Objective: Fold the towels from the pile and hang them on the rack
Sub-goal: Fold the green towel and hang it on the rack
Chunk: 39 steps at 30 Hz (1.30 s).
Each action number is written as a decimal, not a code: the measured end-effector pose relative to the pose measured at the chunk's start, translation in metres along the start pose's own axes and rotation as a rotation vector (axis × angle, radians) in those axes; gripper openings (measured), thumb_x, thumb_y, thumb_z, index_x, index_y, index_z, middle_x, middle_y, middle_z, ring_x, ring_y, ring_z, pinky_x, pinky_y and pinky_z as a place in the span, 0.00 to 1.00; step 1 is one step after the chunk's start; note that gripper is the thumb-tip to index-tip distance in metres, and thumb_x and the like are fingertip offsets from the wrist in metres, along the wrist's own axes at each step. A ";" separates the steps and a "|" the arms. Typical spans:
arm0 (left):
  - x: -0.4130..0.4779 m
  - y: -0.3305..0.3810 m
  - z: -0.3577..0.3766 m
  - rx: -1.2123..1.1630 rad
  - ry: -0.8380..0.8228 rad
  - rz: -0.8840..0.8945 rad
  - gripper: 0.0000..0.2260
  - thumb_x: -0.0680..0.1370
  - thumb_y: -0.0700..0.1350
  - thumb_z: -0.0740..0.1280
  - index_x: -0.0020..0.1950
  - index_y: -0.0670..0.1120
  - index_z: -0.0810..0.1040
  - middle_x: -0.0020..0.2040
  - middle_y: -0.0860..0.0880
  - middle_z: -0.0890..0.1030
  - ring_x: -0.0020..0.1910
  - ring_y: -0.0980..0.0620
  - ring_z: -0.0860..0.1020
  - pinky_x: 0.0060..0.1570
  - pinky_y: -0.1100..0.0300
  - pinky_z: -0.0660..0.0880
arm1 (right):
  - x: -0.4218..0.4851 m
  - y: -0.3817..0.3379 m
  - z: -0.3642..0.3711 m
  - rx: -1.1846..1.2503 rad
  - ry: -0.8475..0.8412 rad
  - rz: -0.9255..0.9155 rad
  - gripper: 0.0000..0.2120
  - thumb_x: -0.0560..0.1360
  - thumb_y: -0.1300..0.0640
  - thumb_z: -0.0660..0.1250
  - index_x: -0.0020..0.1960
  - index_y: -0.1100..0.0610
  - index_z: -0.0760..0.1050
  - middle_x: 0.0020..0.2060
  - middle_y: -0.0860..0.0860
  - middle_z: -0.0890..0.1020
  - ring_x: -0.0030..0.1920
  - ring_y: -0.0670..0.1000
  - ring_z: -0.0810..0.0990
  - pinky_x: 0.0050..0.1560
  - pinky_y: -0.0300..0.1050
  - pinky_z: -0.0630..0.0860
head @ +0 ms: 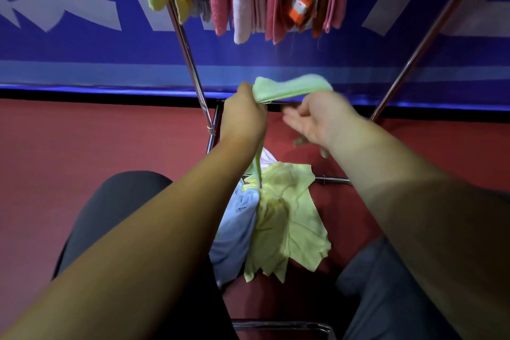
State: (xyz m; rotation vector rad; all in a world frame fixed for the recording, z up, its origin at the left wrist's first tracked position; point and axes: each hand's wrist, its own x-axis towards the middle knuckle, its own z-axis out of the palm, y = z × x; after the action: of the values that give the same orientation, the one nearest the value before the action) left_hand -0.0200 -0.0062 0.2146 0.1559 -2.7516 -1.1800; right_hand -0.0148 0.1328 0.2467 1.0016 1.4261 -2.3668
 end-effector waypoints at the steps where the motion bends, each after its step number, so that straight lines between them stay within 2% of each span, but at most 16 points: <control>1: -0.001 0.004 -0.005 0.005 0.006 0.037 0.09 0.82 0.42 0.61 0.59 0.43 0.78 0.47 0.43 0.83 0.44 0.38 0.78 0.42 0.49 0.75 | -0.001 0.006 -0.002 -0.196 0.014 0.016 0.10 0.84 0.70 0.56 0.57 0.61 0.74 0.59 0.58 0.79 0.44 0.53 0.85 0.52 0.51 0.84; 2: -0.003 0.009 -0.010 0.012 0.002 0.081 0.09 0.82 0.42 0.62 0.59 0.43 0.79 0.48 0.42 0.84 0.47 0.37 0.80 0.45 0.47 0.77 | -0.005 0.013 -0.004 -0.387 0.010 0.049 0.05 0.86 0.63 0.62 0.53 0.58 0.75 0.52 0.56 0.80 0.39 0.51 0.82 0.47 0.50 0.83; 4: -0.008 0.018 -0.018 0.037 -0.020 0.163 0.12 0.80 0.41 0.63 0.61 0.45 0.80 0.50 0.41 0.85 0.51 0.37 0.82 0.48 0.44 0.79 | -0.010 0.023 -0.006 -0.772 0.042 0.099 0.12 0.84 0.46 0.68 0.52 0.56 0.76 0.45 0.57 0.81 0.37 0.56 0.80 0.46 0.54 0.82; 6: -0.012 0.031 -0.026 0.085 -0.032 0.217 0.14 0.78 0.39 0.63 0.61 0.45 0.80 0.50 0.41 0.85 0.51 0.37 0.81 0.48 0.44 0.79 | -0.008 0.027 -0.007 -1.089 0.151 0.024 0.34 0.77 0.34 0.70 0.66 0.61 0.72 0.59 0.65 0.80 0.48 0.63 0.81 0.60 0.60 0.80; 7: -0.013 0.037 -0.031 0.104 -0.034 0.242 0.14 0.77 0.39 0.62 0.60 0.44 0.80 0.49 0.41 0.85 0.50 0.37 0.81 0.47 0.43 0.79 | -0.011 0.026 -0.006 -1.142 0.209 -0.091 0.41 0.74 0.34 0.72 0.73 0.62 0.66 0.67 0.66 0.76 0.56 0.66 0.81 0.64 0.58 0.79; 8: -0.014 0.040 -0.034 0.123 -0.038 0.260 0.13 0.76 0.39 0.62 0.59 0.44 0.80 0.48 0.42 0.84 0.49 0.37 0.80 0.46 0.43 0.79 | -0.016 0.025 -0.005 -1.113 0.214 -0.211 0.40 0.75 0.39 0.73 0.75 0.62 0.62 0.71 0.65 0.72 0.62 0.67 0.80 0.64 0.55 0.77; 10: -0.014 0.054 -0.049 0.167 -0.027 0.294 0.13 0.76 0.40 0.62 0.57 0.44 0.80 0.47 0.42 0.84 0.48 0.37 0.80 0.44 0.44 0.78 | -0.031 0.015 -0.002 -1.089 0.155 -0.489 0.30 0.79 0.51 0.71 0.74 0.59 0.64 0.71 0.64 0.71 0.66 0.66 0.77 0.62 0.54 0.75; 12: -0.011 0.068 -0.064 0.188 -0.008 0.325 0.11 0.75 0.41 0.63 0.55 0.44 0.81 0.45 0.43 0.83 0.46 0.38 0.80 0.42 0.45 0.79 | -0.042 0.001 0.000 -1.121 0.134 -0.669 0.21 0.80 0.55 0.66 0.72 0.57 0.70 0.66 0.63 0.78 0.65 0.66 0.78 0.60 0.56 0.76; 15: -0.012 0.100 -0.096 0.200 0.035 0.361 0.11 0.73 0.45 0.62 0.50 0.44 0.81 0.42 0.43 0.81 0.41 0.38 0.79 0.35 0.51 0.76 | -0.069 -0.027 0.008 -1.184 0.150 -0.804 0.10 0.80 0.57 0.61 0.59 0.58 0.77 0.55 0.63 0.83 0.57 0.67 0.81 0.49 0.55 0.76; 17: -0.011 0.121 -0.117 0.235 0.069 0.400 0.09 0.73 0.44 0.64 0.49 0.43 0.81 0.42 0.42 0.81 0.42 0.37 0.79 0.35 0.50 0.76 | -0.087 -0.048 0.014 -1.184 0.181 -0.869 0.10 0.80 0.58 0.60 0.55 0.60 0.79 0.53 0.64 0.84 0.55 0.68 0.81 0.49 0.55 0.77; 22: -0.003 0.168 -0.162 0.315 0.154 0.424 0.07 0.77 0.40 0.66 0.54 0.42 0.80 0.47 0.41 0.81 0.45 0.37 0.80 0.41 0.45 0.80 | -0.139 -0.108 0.027 -1.197 0.255 -0.966 0.14 0.81 0.58 0.58 0.59 0.59 0.80 0.51 0.59 0.83 0.47 0.63 0.82 0.45 0.54 0.82; 25: -0.001 0.196 -0.187 0.334 0.199 0.426 0.02 0.78 0.40 0.64 0.47 0.43 0.76 0.43 0.43 0.77 0.41 0.39 0.77 0.37 0.50 0.71 | -0.167 -0.144 0.033 -1.201 0.296 -1.024 0.14 0.82 0.59 0.58 0.60 0.59 0.80 0.50 0.58 0.83 0.45 0.59 0.81 0.40 0.49 0.75; 29: -0.002 0.239 -0.214 0.359 0.219 0.447 0.05 0.78 0.37 0.63 0.44 0.44 0.76 0.38 0.46 0.73 0.37 0.42 0.76 0.37 0.51 0.71 | -0.196 -0.191 0.033 -1.188 0.340 -1.064 0.13 0.81 0.60 0.57 0.57 0.60 0.80 0.49 0.59 0.82 0.44 0.60 0.80 0.32 0.45 0.67; 32: -0.001 0.271 -0.223 0.364 0.221 0.503 0.05 0.80 0.39 0.65 0.47 0.46 0.78 0.38 0.48 0.75 0.35 0.46 0.76 0.32 0.54 0.70 | -0.212 -0.221 0.035 -1.188 0.368 -1.082 0.11 0.81 0.60 0.58 0.50 0.60 0.78 0.47 0.60 0.81 0.40 0.59 0.77 0.31 0.45 0.65; 35: 0.006 0.296 -0.223 0.320 0.216 0.550 0.05 0.81 0.40 0.64 0.53 0.46 0.77 0.40 0.49 0.77 0.39 0.47 0.79 0.37 0.51 0.78 | -0.222 -0.246 0.036 -1.166 0.403 -1.086 0.10 0.80 0.61 0.58 0.49 0.60 0.78 0.45 0.58 0.81 0.38 0.56 0.76 0.31 0.45 0.64; 39: 0.014 0.320 -0.221 0.253 0.225 0.579 0.07 0.78 0.43 0.65 0.55 0.47 0.73 0.39 0.49 0.76 0.36 0.48 0.77 0.33 0.56 0.71 | -0.232 -0.274 0.038 -1.189 0.409 -1.122 0.10 0.78 0.62 0.58 0.46 0.59 0.77 0.41 0.58 0.80 0.36 0.56 0.77 0.30 0.44 0.64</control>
State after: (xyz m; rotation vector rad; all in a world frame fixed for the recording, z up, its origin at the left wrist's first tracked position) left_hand -0.0085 0.0541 0.5983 -0.4271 -2.4740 -0.6211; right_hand 0.0077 0.2032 0.5998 0.2907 3.4732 -0.9992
